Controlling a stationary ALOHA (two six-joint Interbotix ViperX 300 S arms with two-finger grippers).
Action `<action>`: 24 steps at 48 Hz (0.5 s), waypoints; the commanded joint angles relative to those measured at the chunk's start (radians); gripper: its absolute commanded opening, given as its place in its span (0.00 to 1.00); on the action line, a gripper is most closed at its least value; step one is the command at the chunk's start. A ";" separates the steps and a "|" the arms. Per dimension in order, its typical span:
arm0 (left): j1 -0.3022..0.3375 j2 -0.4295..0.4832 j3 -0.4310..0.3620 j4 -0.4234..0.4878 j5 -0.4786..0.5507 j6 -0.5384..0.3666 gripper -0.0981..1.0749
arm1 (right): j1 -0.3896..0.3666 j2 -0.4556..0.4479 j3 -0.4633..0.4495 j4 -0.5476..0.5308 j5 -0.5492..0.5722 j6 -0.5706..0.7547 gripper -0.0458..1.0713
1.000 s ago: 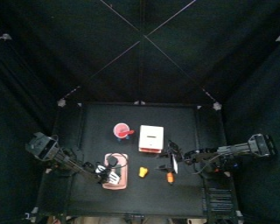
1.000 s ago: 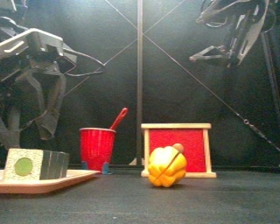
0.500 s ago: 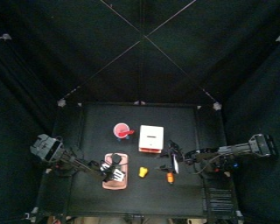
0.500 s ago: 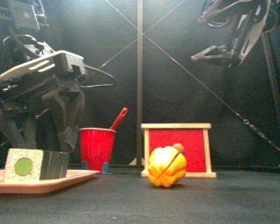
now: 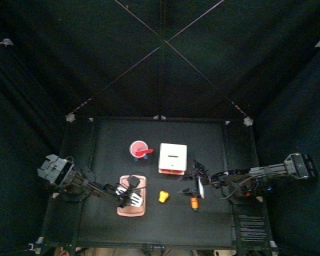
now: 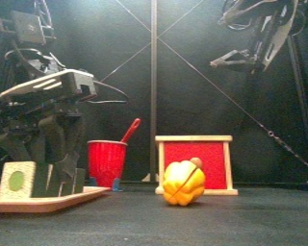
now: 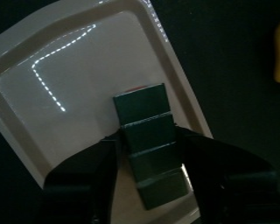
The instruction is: Grab sushi roll
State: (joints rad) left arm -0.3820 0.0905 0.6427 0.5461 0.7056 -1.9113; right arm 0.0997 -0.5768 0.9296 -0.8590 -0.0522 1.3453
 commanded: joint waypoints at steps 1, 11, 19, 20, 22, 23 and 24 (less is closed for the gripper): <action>0.003 -0.008 -0.015 -0.008 0.000 0.000 0.72 | 0.002 -0.012 -0.009 -0.002 -0.006 -0.003 0.95; 0.002 -0.023 -0.015 -0.023 0.002 0.005 0.65 | 0.002 -0.012 -0.008 0.000 -0.006 -0.003 0.95; 0.003 -0.064 -0.014 -0.009 0.009 0.005 0.65 | 0.002 -0.012 -0.003 0.002 -0.005 -0.003 0.95; 0.003 -0.069 -0.014 -0.008 0.009 0.005 0.65 | 0.002 -0.012 -0.003 0.002 -0.005 -0.003 0.95; 0.003 -0.075 -0.014 -0.003 0.012 0.005 0.65 | 0.002 -0.012 -0.003 0.000 -0.005 -0.003 0.95; 0.002 -0.078 -0.014 -0.002 0.012 0.005 0.65 | 0.002 -0.012 -0.002 0.000 -0.005 -0.003 0.95; 0.002 -0.081 -0.014 0.000 0.014 0.005 0.65 | 0.002 -0.012 -0.002 -0.002 -0.006 -0.003 0.95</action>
State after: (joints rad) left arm -0.3820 0.0414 0.6427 0.5338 0.7164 -1.9067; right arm 0.0997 -0.5768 0.9373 -0.8590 -0.0522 1.3438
